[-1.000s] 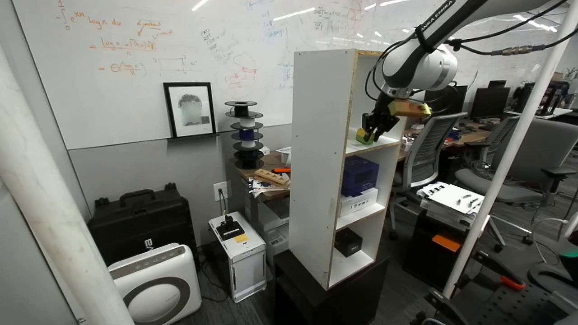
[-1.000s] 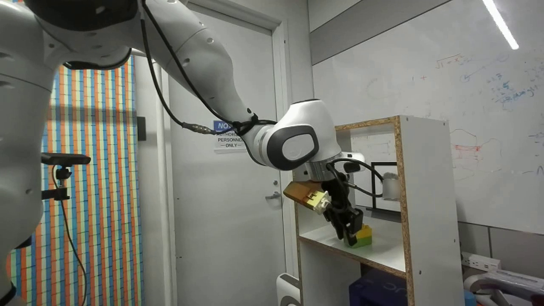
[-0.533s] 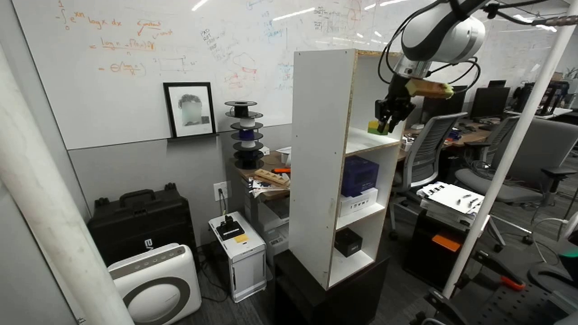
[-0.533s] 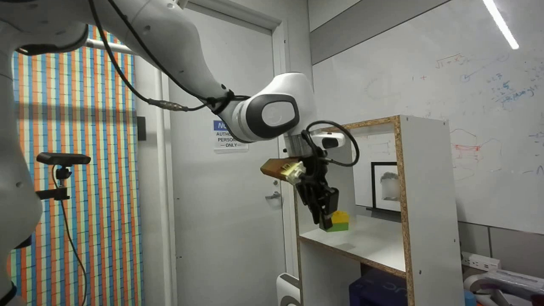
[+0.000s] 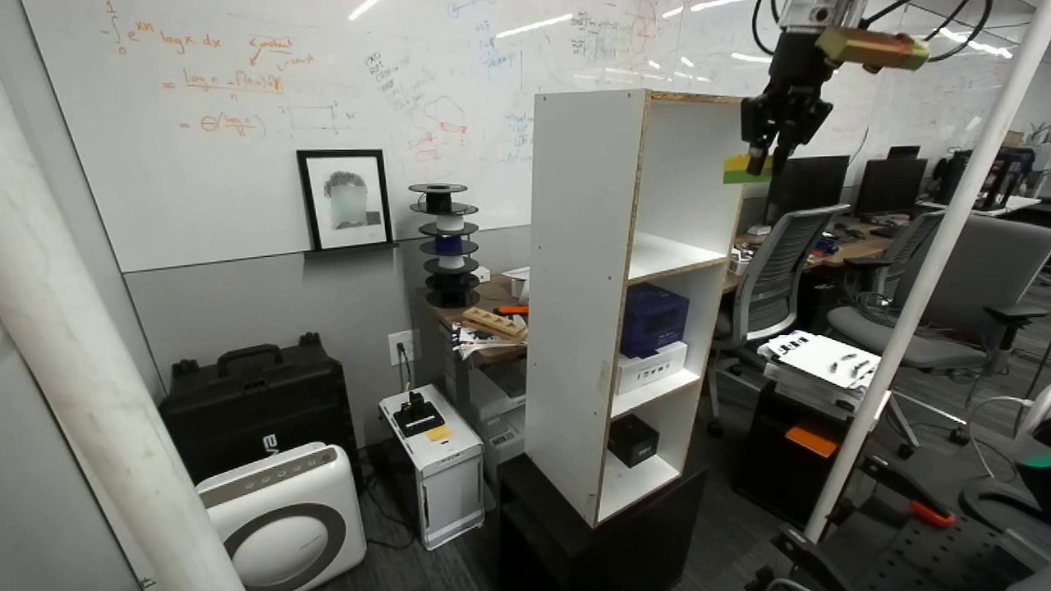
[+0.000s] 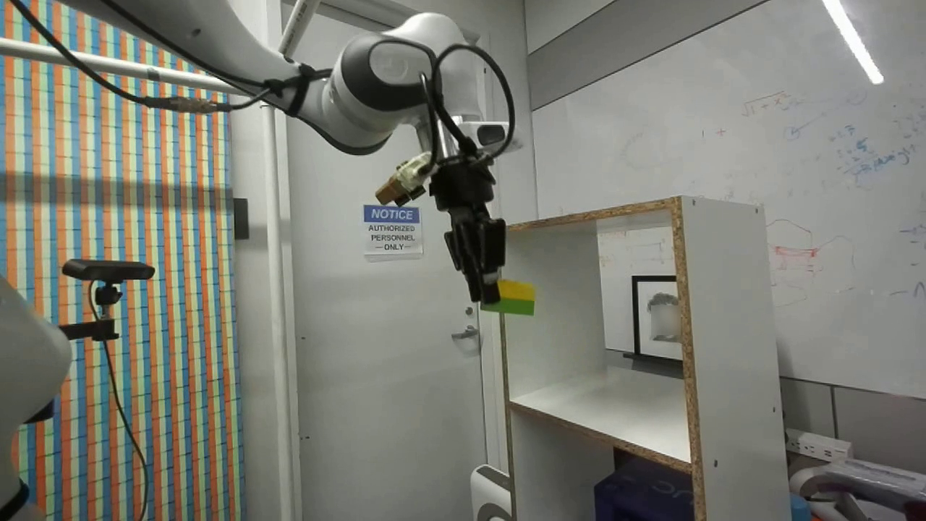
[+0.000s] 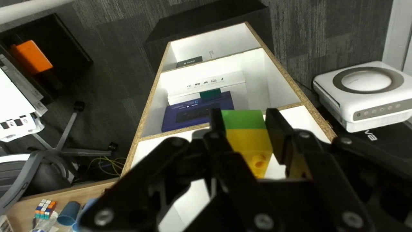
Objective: Put the lego bricks on top of the shelf
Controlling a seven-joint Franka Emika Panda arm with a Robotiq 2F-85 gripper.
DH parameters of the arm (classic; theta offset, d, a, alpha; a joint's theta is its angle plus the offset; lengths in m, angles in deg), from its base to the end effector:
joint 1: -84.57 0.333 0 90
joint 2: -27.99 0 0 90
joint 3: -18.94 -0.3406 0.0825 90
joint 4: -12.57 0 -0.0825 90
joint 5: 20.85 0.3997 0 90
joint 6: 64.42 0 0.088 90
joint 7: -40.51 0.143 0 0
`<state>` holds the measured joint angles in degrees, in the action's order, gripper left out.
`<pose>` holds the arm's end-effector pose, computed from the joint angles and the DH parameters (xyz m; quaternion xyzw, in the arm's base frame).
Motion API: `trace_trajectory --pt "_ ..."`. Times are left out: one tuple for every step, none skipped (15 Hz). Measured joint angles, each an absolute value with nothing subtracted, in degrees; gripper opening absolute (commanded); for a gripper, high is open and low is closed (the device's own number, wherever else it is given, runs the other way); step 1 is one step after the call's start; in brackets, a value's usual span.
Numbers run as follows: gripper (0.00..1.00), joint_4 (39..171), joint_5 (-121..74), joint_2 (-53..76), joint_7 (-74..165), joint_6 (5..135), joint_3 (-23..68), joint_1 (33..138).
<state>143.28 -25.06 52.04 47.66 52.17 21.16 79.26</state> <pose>0.4496 -0.0674 0.5164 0.9895 -0.1128 0.0864 0.0264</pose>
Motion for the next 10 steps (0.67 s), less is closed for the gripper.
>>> trace_trajectory --pt "0.16 142.67 -25.04 53.91 48.36 51.56 21.15 79.26" --pt "0.16 141.84 -24.95 55.45 49.29 51.51 21.15 79.24" --pt "0.16 140.74 -24.84 56.61 50.36 51.6 21.15 79.24" --pt "0.16 139.52 -24.66 57.3 51.52 51.91 21.15 79.22" --pt "0.16 138.03 -24.48 57.49 52.7 52.28 21.15 79.21" --pt "0.16 136.51 -24.24 57.3 53.74 52.9 21.16 79.19" --pt "0.16 134.97 -23.9 56.66 54.84 53.82 21.17 79.15" --pt "0.16 133.43 -23.66 55.6 55.76 54.53 21.19 79.12" --pt "0.16 131.72 -23.52 54.09 56.77 55.17 21.2 79.1" --pt "0.16 129.86 -23.45 52.16 57.73 55.66 21.19 79.09"
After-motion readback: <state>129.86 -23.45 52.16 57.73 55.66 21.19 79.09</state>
